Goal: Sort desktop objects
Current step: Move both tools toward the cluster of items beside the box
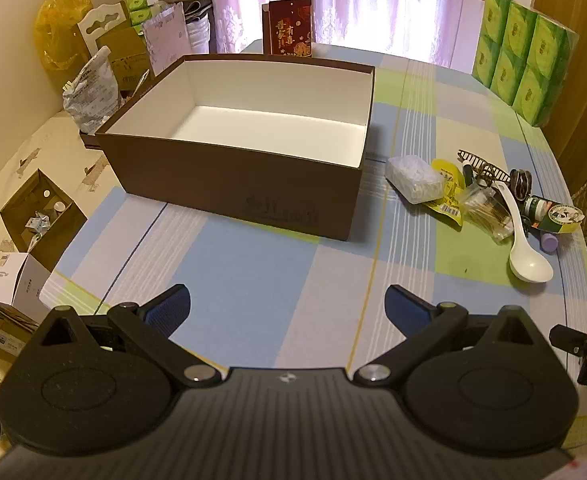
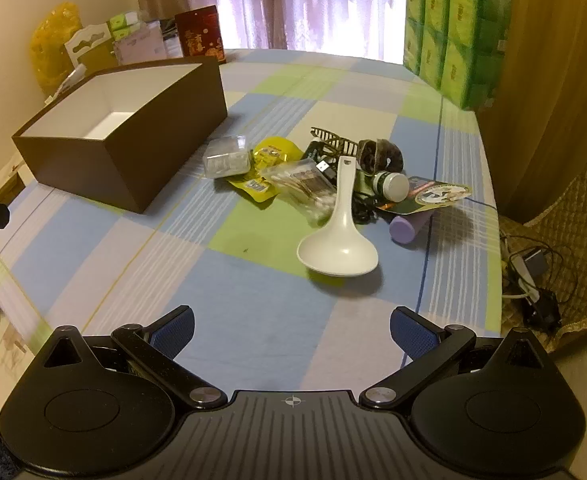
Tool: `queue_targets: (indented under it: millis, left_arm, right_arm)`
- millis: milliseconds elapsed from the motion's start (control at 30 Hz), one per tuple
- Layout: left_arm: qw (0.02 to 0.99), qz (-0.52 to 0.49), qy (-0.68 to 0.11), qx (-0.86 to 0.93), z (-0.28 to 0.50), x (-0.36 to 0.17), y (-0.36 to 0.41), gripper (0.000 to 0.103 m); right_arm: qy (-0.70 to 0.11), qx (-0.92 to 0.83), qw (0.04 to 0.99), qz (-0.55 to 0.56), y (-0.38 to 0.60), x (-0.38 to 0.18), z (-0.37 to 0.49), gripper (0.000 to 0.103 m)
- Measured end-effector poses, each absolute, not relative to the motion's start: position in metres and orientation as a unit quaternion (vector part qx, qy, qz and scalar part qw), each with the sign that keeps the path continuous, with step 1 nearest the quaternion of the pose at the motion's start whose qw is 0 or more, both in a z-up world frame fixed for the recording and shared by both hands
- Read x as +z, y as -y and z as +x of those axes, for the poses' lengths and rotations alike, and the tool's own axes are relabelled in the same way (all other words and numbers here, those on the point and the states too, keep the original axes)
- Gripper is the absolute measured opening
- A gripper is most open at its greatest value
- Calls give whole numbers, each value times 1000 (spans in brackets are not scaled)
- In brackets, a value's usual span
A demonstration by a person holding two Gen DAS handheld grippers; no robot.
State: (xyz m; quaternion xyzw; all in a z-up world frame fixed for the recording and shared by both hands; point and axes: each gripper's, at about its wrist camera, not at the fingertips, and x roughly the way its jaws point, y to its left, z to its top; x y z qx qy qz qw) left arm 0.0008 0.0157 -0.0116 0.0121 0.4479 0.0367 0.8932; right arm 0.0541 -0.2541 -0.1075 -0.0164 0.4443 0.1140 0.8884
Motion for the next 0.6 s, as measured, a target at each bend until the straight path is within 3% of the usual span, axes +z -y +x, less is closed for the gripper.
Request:
queue_targets:
  millis: [600]
  left_arm:
    - [888,9,-458,39,3,-16,-17,102]
  right_arm:
    - [-449,115,886,-18,253,-110,58,101]
